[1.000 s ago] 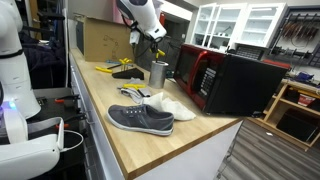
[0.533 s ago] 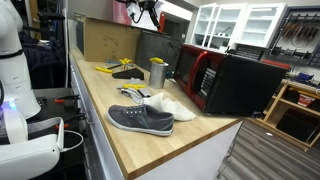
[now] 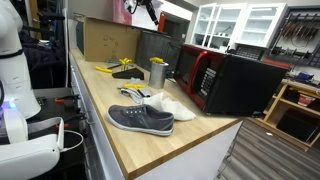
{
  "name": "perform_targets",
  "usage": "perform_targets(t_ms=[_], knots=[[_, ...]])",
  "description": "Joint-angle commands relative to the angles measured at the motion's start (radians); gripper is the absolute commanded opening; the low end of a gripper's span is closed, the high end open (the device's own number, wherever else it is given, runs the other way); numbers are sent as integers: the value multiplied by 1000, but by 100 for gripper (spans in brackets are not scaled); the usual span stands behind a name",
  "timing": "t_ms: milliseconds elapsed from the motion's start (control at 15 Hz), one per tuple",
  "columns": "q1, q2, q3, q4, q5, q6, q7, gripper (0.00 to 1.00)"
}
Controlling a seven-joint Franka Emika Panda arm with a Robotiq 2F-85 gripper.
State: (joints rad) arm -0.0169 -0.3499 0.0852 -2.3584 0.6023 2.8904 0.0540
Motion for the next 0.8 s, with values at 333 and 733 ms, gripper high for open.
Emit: perform_targets(t_ms=[333,733], knots=[[38,0,-46,12,-87,-25,101,100],[13,19,-48,20,-155,-18,130,100]])
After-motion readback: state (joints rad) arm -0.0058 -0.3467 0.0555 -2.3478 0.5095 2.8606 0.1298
